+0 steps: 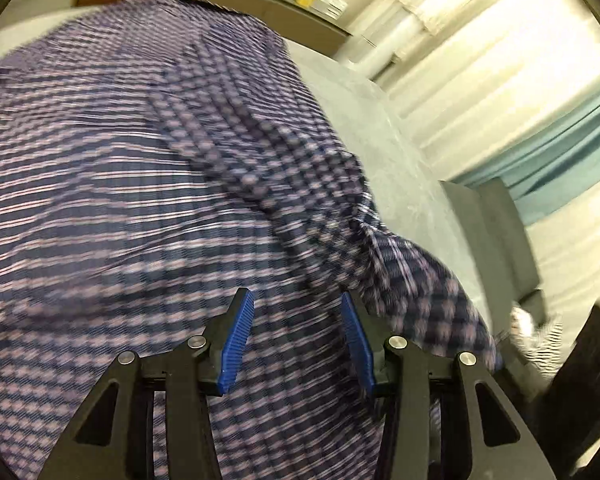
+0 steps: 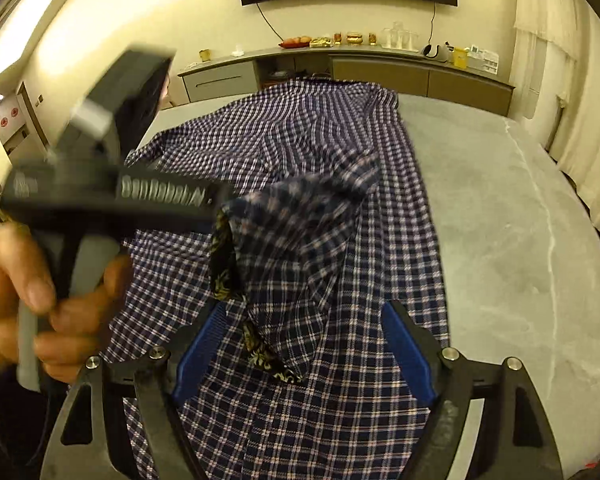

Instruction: Fold clothes

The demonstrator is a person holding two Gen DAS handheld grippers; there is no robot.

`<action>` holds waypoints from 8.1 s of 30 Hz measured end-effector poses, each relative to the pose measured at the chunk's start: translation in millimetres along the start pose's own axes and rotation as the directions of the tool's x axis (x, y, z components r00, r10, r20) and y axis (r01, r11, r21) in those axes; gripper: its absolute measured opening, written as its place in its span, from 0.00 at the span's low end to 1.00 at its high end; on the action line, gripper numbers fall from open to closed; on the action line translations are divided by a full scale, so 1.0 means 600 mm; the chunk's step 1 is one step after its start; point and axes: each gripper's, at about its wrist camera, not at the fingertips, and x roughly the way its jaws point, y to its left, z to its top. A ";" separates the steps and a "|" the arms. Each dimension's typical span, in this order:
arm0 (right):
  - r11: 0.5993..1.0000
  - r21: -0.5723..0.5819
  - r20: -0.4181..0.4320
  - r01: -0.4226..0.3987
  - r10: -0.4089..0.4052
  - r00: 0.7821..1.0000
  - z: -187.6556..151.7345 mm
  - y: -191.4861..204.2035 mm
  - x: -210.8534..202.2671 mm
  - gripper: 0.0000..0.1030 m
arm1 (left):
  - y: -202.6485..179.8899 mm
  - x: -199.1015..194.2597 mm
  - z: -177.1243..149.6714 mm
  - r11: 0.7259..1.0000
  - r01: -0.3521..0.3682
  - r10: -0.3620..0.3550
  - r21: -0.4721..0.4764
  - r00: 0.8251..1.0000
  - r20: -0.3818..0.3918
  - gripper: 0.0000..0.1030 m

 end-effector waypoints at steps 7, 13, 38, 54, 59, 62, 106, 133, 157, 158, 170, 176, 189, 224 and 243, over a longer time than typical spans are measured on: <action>0.953 0.277 0.037 -0.125 0.119 0.992 0.015 -0.102 0.029 0.25 | -0.027 -0.018 -0.003 0.995 0.055 -0.054 0.081 0.998 -0.013 0.44; 0.834 0.515 0.135 -0.199 0.150 0.979 -0.017 -0.193 -0.006 0.07 | 0.061 -0.047 -0.004 0.985 -0.169 0.166 0.033 0.984 0.065 0.40; 0.480 0.761 0.222 -0.437 0.441 0.870 -0.157 -0.198 -0.035 0.09 | 0.036 0.052 0.301 0.919 -0.378 0.365 0.112 0.923 0.122 0.46; 0.856 0.472 -0.013 -0.213 0.249 0.969 -0.168 -0.157 -0.111 0.39 | 0.014 0.115 0.317 0.842 -0.478 0.458 0.249 0.878 0.135 0.48; 0.921 0.372 -0.044 -0.120 0.146 0.988 -0.155 -0.144 -0.097 0.35 | -0.058 0.117 0.107 0.865 -0.243 0.281 0.438 0.960 -0.022 0.49; 0.923 0.374 -0.093 -0.094 0.138 0.986 -0.188 -0.136 -0.090 0.32 | -0.058 0.119 0.015 0.838 -0.242 0.296 0.490 0.955 -0.034 0.49; 0.985 -0.018 -0.184 0.169 -0.170 0.968 0.472 -0.247 0.450 0.32 | 0.321 -0.067 0.143 0.880 -0.452 0.432 0.144 0.889 0.154 0.56; 0.764 -0.458 -0.311 -0.454 0.341 0.887 0.221 0.652 0.292 0.03 | 0.599 -0.543 0.001 0.853 0.011 0.352 -0.522 0.726 0.591 0.58; 0.891 0.413 0.122 -0.188 0.150 0.981 0.338 -0.251 0.034 0.02 | 0.304 -0.225 -0.131 0.875 -0.476 0.485 -0.090 0.854 0.187 0.59; 0.891 0.405 0.115 -0.207 0.175 0.978 0.339 -0.244 0.053 0.02 | 0.300 -0.221 -0.148 0.854 -0.513 0.520 -0.085 0.832 0.193 0.58; 0.877 0.316 0.373 -0.363 0.237 0.897 0.468 -0.227 -0.059 0.02 | 0.187 -0.257 -0.177 0.889 -0.457 0.425 0.002 0.829 0.365 0.00; 0.841 0.502 0.389 -0.205 -0.008 0.921 0.349 -0.428 -0.096 0.02 | 0.073 -0.215 -0.180 0.858 -0.455 0.348 0.239 0.857 0.381 0.01; 0.834 0.548 0.116 -0.063 -0.001 0.993 0.162 -0.484 0.077 0.05 | 0.165 -0.279 -0.206 0.964 -0.264 0.254 -0.020 0.901 0.351 0.37; 0.937 -0.309 -0.182 -0.161 0.108 0.977 0.550 0.124 0.545 0.48 | 0.220 -0.095 -0.015 0.968 -0.196 0.180 0.159 0.977 0.112 0.38; 0.996 0.049 -0.123 -0.069 0.075 0.990 0.570 0.005 0.563 0.25 | 0.209 -0.111 -0.042 0.953 -0.269 0.249 0.137 0.957 0.150 0.38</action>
